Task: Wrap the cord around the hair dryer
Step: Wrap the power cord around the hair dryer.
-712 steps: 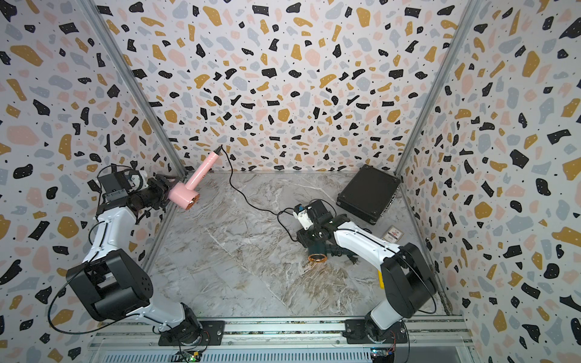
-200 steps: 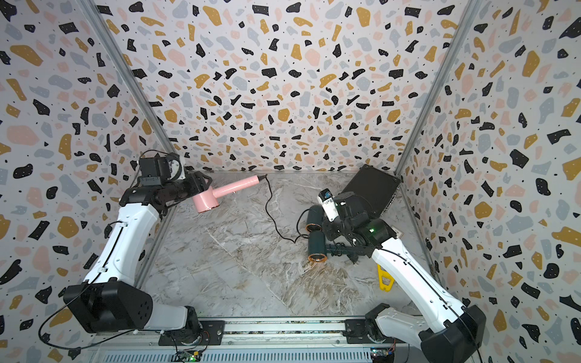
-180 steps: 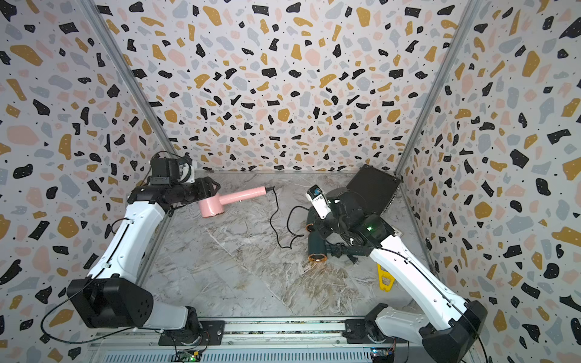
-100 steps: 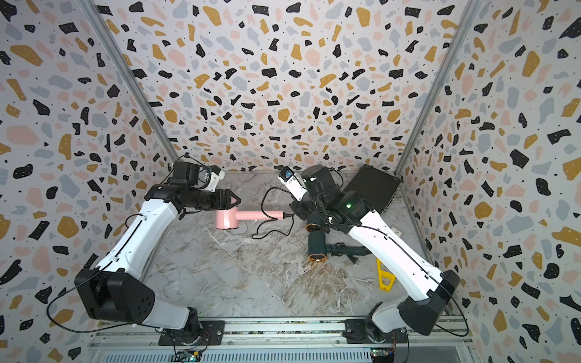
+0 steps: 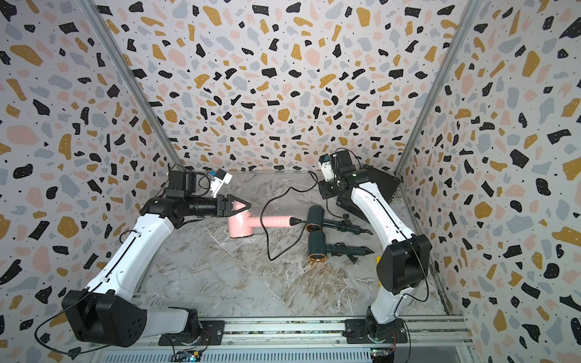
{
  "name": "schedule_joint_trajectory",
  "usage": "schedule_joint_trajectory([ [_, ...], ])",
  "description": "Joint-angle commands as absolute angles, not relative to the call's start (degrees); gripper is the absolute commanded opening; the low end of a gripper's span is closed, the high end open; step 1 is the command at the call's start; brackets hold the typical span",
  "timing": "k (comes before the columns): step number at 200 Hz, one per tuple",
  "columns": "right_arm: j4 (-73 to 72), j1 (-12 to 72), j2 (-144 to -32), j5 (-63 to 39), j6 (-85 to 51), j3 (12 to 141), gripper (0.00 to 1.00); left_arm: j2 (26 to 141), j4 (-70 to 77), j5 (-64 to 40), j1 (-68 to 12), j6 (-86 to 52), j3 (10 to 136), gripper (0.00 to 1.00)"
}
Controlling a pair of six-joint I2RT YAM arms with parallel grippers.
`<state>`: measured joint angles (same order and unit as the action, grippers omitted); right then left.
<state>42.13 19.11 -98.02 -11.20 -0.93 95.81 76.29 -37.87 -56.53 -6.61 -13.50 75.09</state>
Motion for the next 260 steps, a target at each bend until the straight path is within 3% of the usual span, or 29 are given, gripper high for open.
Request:
schedule_joint_trajectory([
  [1,42.5,16.8,-91.0,-22.5,-1.82,93.33,0.48,76.32,-41.63,-56.9,-6.67,-12.58,80.84,0.0],
  [21,44.67,14.67,-86.36,-24.83,2.23,89.9,0.61,76.99,-48.61,-53.86,-6.68,-10.79,84.58,0.0],
  [49,40.77,14.33,-79.03,-30.49,9.73,81.72,0.67,76.71,-49.8,-54.35,-6.68,-11.85,86.82,0.0],
  [76,23.77,14.34,-74.48,-46.76,6.9,72.26,0.69,77.08,-50.97,-56.39,-6.73,-12.38,88.89,0.0],
  [99,1.39,14.57,-75.0,-58.47,-5.94,62.85,0.68,77.16,-51.41,-57.28,-6.76,-13.91,90.57,0.0],
  [142,-35.06,18.36,-76.16,-58.22,-21.65,48.06,0.67,78.59,-56.18,-57.09,-7.4,-13.9,95.61,0.0],
  [192,-76.93,25.03,-88.63,-57.44,-48.46,49.3,0.73,79.03,-51.94,-61.17,-10.72,-18.1,95.2,0.0],
  [260,-77.04,32.1,-94.37,-58.37,-47.75,54.93,0.77,79.43,-50.29,-62.56,-11.15,-19.76,95.03,0.0],
])
